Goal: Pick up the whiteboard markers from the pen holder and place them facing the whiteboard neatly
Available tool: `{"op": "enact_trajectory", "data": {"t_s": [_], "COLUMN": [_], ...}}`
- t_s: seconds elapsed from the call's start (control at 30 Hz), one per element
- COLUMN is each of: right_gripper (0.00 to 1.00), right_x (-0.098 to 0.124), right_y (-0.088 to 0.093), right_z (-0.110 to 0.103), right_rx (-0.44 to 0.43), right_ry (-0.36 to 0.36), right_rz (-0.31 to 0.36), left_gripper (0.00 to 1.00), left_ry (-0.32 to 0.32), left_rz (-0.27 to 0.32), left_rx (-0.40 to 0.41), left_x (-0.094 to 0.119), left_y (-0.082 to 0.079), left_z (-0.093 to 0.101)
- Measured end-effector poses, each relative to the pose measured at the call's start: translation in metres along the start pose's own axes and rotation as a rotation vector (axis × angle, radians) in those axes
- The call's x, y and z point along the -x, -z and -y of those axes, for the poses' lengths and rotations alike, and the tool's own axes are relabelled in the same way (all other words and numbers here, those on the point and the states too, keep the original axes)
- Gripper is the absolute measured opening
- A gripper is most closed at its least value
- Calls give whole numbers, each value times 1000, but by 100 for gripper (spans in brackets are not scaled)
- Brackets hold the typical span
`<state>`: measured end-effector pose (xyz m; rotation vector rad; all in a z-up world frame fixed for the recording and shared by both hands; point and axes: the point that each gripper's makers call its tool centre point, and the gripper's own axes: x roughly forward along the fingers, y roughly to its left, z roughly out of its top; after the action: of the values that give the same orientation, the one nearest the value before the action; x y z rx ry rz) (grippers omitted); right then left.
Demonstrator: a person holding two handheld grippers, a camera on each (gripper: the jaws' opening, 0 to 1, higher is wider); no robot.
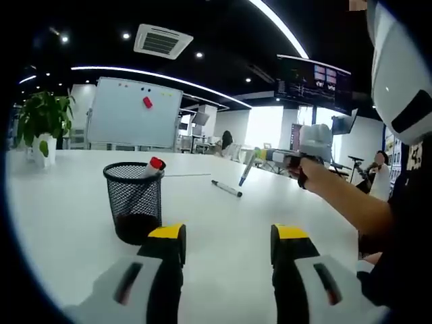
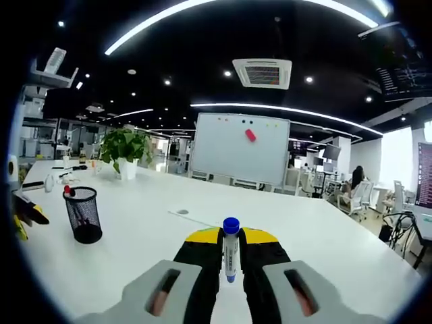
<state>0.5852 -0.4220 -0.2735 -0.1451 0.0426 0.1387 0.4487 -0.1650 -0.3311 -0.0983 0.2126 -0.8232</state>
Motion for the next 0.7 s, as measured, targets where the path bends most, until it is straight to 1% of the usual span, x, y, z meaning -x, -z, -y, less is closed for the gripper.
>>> {"op": "enact_trajectory", "data": {"t_s": [0.27, 0.5, 0.7], "right_gripper": [13, 13, 13], "right_x": [2, 0, -2], "right_y": [-2, 2, 5], "right_z": [4, 2, 1], "right_rx": [0, -1, -4], "right_ry": [17, 12, 9], "right_rz": [6, 0, -6], "left_gripper": [51, 51, 51], "left_ry": [24, 17, 11], "left_rz": [-7, 0, -7], "left_rx": [-18, -16, -8], "left_x": [-1, -1, 0], "left_y": [0, -2, 2], "left_z": [6, 5, 4]}}
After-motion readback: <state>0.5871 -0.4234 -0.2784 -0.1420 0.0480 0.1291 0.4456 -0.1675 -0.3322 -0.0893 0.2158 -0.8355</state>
